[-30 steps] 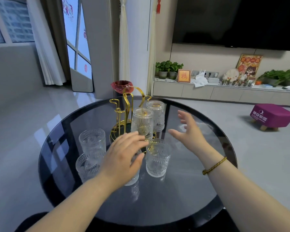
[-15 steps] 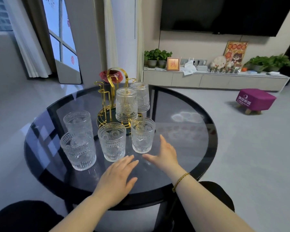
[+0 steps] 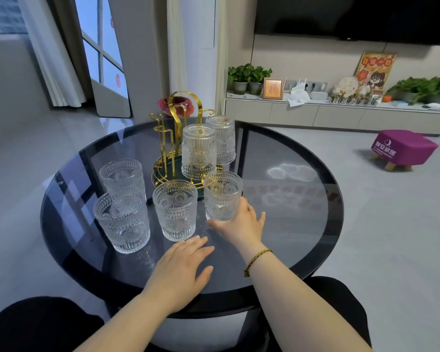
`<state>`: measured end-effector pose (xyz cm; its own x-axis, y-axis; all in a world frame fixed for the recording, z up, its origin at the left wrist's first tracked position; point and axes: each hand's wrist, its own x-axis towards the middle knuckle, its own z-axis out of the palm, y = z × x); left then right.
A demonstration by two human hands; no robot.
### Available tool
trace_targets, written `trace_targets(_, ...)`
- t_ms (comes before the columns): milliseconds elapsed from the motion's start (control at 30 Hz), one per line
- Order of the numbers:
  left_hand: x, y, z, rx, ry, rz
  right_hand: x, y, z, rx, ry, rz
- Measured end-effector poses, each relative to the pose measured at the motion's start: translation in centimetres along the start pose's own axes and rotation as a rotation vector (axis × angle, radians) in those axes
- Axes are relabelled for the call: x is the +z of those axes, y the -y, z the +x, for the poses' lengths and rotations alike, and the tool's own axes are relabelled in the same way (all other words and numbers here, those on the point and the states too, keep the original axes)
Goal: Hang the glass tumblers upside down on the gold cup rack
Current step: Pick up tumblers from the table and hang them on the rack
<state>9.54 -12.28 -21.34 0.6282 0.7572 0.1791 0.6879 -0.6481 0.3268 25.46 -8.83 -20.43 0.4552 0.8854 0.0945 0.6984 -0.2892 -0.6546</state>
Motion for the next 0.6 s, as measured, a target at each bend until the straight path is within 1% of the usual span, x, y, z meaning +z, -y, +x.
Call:
trace_targets(167, 0.0, 0.1, 0.1, 0.0, 0.012, 0.011, -0.2, 0.0, 0.0, -0.009, -0.006, 0.015)
trace_targets(267, -0.2, -0.2, 0.1, -0.002, 0.021, 0.006, -0.6, 0.1, -0.3, -0.028, -0.001, 0.071)
trace_targets(333, -0.4, -0.4, 0.0, -0.003, 0.009, 0.007, -1.1, 0.1, -0.6, -0.052, 0.021, 0.177)
trace_targets(433, -1.2, -1.1, -0.5, -0.003, -0.01, 0.006, -1.8, -0.1, -1.3, -0.07, 0.043, 0.409)
trace_targets(467, -1.6, -1.5, -0.8, 0.026, -0.024, 0.004, -1.9, -0.3, -1.5, -0.066, 0.038, 0.47)
trace_targets(533, -3.0, -2.4, -1.2, 0.14, -0.074, 0.065, -2.4, -0.9, -1.7, -0.064, 0.015, 0.547)
trace_targets(600, -4.1, -2.9, -1.1, 0.225, -0.159, 0.06, -3.1, -1.3, -1.9, -0.081, -0.01, 0.559)
